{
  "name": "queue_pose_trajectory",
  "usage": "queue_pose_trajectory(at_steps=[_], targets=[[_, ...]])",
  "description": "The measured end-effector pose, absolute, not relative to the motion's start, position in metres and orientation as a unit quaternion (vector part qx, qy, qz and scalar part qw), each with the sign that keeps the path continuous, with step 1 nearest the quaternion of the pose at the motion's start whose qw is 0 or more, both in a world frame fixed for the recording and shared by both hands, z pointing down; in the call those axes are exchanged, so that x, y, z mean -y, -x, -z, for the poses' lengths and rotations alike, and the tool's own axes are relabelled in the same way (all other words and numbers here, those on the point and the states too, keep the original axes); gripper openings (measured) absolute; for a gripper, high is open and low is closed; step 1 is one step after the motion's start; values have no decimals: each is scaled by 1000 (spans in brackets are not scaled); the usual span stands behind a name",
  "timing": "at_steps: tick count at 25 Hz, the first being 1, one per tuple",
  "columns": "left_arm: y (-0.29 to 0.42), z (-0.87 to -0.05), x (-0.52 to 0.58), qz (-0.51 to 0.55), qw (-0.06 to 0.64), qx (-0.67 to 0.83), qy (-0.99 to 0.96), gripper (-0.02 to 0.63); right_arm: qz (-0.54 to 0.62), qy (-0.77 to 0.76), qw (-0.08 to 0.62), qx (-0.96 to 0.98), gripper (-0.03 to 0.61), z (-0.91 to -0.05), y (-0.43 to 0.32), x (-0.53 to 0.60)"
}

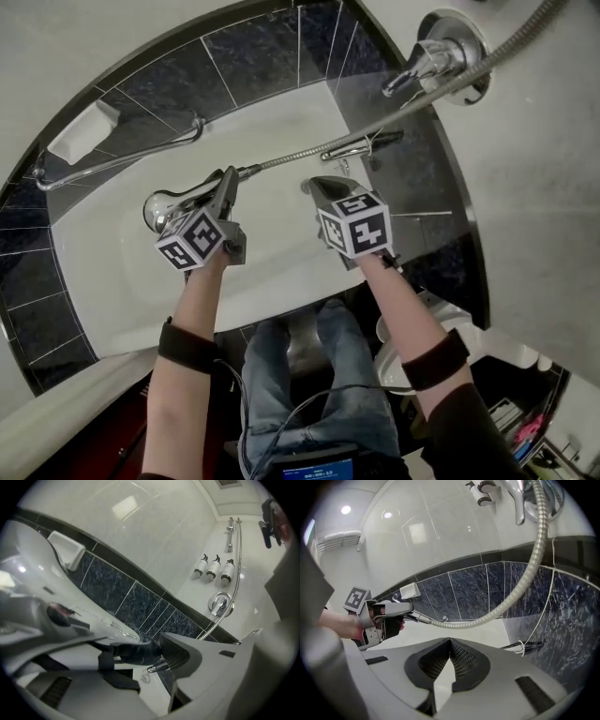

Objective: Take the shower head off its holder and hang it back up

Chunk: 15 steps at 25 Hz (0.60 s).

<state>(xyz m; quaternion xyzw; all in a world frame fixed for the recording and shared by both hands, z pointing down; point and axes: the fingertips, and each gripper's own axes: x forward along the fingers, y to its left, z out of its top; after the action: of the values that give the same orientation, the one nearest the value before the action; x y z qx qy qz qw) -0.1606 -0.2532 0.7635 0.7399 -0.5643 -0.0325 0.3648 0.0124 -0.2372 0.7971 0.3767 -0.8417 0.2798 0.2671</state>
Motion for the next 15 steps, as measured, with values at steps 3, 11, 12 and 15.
queue_pose_trajectory(at_steps=[3,11,12,15], targets=[[149,-791,253,64,387,552,-736,153,-282,-386,273,835,15,-822,-25,239],[121,-844,255,151,428,503,-735,156,-290,-398,282,824,16,-866,-45,236],[119,-849,256,158,432,499,-735,158,-291,-399,284,822,15,-871,-48,236],[112,-860,260,174,441,486,-734,160,-299,-403,287,816,15,-885,-55,234]])
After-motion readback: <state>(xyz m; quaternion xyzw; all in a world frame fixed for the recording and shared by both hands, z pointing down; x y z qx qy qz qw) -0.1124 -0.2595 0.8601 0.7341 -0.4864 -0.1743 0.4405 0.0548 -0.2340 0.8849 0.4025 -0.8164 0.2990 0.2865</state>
